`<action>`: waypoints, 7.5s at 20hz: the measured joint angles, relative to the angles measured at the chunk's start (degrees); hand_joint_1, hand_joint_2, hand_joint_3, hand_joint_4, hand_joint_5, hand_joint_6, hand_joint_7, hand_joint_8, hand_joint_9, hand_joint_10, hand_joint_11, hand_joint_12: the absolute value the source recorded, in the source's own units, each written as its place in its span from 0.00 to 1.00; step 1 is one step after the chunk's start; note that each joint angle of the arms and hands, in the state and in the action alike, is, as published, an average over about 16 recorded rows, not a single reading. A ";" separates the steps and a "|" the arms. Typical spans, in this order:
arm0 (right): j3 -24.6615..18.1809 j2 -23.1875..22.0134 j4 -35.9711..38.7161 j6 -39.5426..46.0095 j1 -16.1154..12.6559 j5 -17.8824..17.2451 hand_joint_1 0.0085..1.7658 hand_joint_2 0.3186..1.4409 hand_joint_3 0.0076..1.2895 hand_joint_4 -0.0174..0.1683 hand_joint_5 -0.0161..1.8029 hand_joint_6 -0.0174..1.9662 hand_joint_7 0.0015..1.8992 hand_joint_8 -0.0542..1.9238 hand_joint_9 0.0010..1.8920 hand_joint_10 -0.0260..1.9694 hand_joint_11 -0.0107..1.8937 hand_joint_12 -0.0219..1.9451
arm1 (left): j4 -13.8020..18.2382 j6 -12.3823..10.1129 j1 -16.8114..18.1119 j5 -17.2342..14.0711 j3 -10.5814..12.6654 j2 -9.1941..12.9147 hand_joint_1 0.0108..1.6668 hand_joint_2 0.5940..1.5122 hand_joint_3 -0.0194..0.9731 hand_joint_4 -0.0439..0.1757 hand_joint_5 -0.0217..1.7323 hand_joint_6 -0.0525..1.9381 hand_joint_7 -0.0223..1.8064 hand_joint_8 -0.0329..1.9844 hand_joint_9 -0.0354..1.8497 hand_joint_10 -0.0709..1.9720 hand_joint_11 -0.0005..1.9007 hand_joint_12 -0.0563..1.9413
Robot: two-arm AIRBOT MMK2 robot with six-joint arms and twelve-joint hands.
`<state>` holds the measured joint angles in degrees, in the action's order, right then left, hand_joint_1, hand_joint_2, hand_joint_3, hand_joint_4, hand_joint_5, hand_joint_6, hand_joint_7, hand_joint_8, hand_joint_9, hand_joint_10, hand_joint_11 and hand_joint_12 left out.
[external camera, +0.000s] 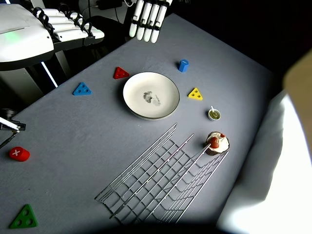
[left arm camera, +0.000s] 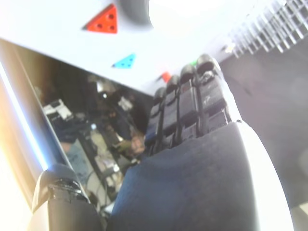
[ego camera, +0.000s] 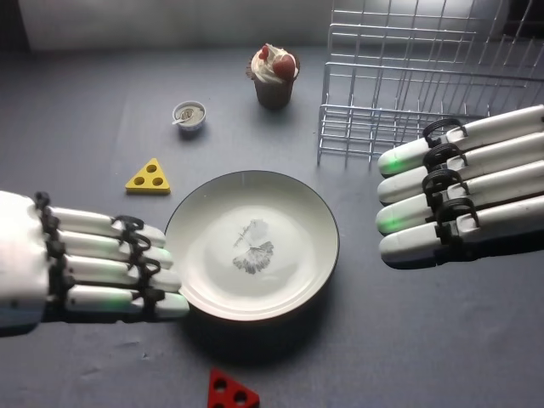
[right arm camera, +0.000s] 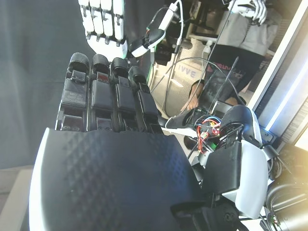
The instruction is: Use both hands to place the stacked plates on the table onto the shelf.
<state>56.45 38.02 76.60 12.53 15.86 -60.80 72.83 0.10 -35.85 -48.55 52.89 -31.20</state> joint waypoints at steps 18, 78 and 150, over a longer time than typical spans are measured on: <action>-0.53 1.71 -4.76 -1.08 1.46 11.94 0.02 0.57 0.01 0.07 0.07 0.02 0.08 0.03 0.08 0.01 0.07 0.02 | -2.65 0.01 -1.58 8.17 10.45 -15.29 0.05 0.36 0.02 0.19 0.06 0.03 0.07 0.01 0.08 0.04 0.06 0.05; 1.98 12.37 -33.73 -28.49 11.05 28.18 0.12 0.59 0.01 0.08 0.07 0.02 0.08 0.03 0.08 0.01 0.08 0.02 | -4.06 0.08 -3.47 6.58 22.06 -33.96 0.07 0.36 0.01 0.18 0.03 0.02 0.03 0.01 0.05 0.02 0.04 0.02; 7.66 22.49 -40.01 -12.39 -4.86 30.18 0.83 0.53 0.00 0.06 0.52 0.50 0.58 0.29 0.61 0.36 0.50 0.72 | -13.48 -0.01 1.00 10.24 19.04 -13.94 0.06 0.40 0.02 0.19 0.04 0.03 0.05 0.02 0.06 0.04 0.03 0.03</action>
<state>64.11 60.51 36.58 0.14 10.99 -30.62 59.36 0.09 -34.85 -38.31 71.93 -45.14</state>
